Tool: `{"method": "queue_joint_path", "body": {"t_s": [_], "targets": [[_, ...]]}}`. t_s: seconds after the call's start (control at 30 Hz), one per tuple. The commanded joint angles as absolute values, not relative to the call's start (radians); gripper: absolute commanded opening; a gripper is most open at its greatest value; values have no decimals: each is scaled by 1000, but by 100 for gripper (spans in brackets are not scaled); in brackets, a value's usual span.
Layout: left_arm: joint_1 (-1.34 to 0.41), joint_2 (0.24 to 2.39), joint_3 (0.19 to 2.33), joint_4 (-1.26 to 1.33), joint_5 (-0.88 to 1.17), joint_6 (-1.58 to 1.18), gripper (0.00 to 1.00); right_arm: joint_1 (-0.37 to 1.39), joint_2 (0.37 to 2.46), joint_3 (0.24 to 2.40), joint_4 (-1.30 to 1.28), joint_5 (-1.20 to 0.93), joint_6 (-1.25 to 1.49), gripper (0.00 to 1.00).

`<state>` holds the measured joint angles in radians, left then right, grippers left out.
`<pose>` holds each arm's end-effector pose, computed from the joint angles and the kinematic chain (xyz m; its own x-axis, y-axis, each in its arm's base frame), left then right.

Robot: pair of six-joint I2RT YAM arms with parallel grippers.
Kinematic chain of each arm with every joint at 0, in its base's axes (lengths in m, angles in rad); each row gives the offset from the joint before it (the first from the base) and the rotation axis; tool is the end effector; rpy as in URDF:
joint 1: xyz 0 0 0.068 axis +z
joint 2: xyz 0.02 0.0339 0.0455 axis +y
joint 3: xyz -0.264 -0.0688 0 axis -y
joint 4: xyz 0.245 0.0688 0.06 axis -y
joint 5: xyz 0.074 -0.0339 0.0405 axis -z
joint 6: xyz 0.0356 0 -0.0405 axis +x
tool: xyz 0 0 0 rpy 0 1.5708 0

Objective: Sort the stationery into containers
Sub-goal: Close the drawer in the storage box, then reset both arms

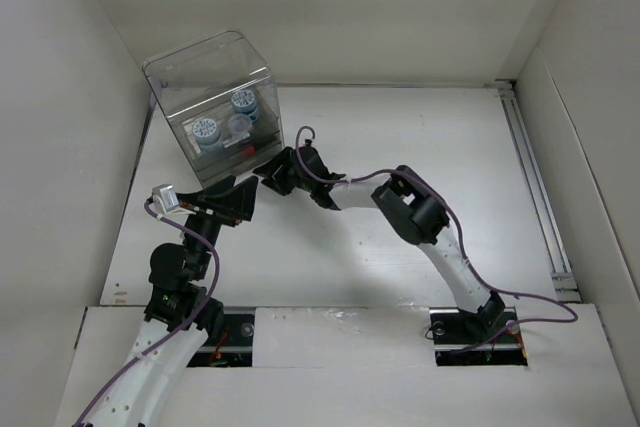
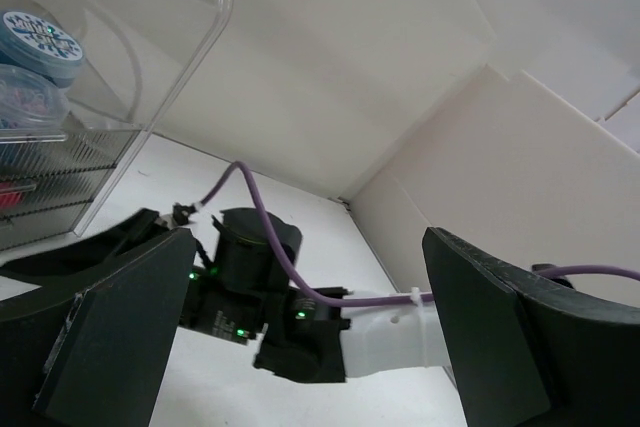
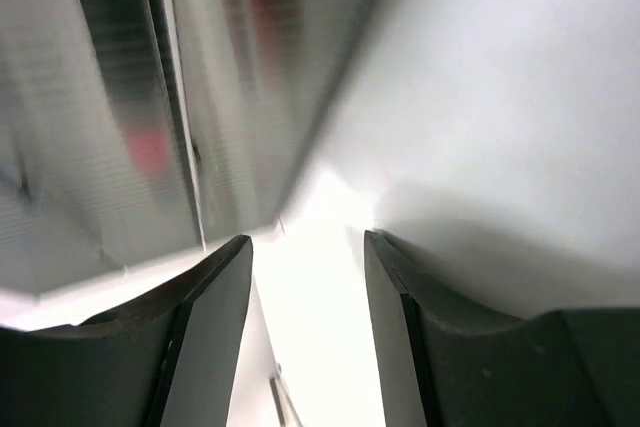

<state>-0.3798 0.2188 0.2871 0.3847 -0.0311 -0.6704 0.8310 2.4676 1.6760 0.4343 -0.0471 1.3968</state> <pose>0.0944 -0.0365 0.2953 0.1044 -0.7103 -0.6961 0.5226 0.6347 -0.5693 0.3653 0.4028 0.1078 -0.7968 0.5864 -0.1460 0.0993 0.3654 0.9255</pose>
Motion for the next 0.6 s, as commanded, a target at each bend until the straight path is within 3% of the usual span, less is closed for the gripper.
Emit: {"method": "queue_joint_path", "body": {"t_s": [0.0,0.2,0.23,0.27,0.57], "targets": [[-383,215,284,425,-28,-666,97,831,2323,1535,549,-80,1382,55],[-383,215,293,405,-46,-666,97,831,2074,1289,549,-85,1273,69],[-383,224,293,405,-55,-666,97,831,2036,1251,539,-69,1257,78],[-383,224,293,405,-55,-666,97,831,1966,1194,490,-48,1227,100],[-383,297,284,414,-172,-712,100,831,1537,938,161,234,1083,100]]}}
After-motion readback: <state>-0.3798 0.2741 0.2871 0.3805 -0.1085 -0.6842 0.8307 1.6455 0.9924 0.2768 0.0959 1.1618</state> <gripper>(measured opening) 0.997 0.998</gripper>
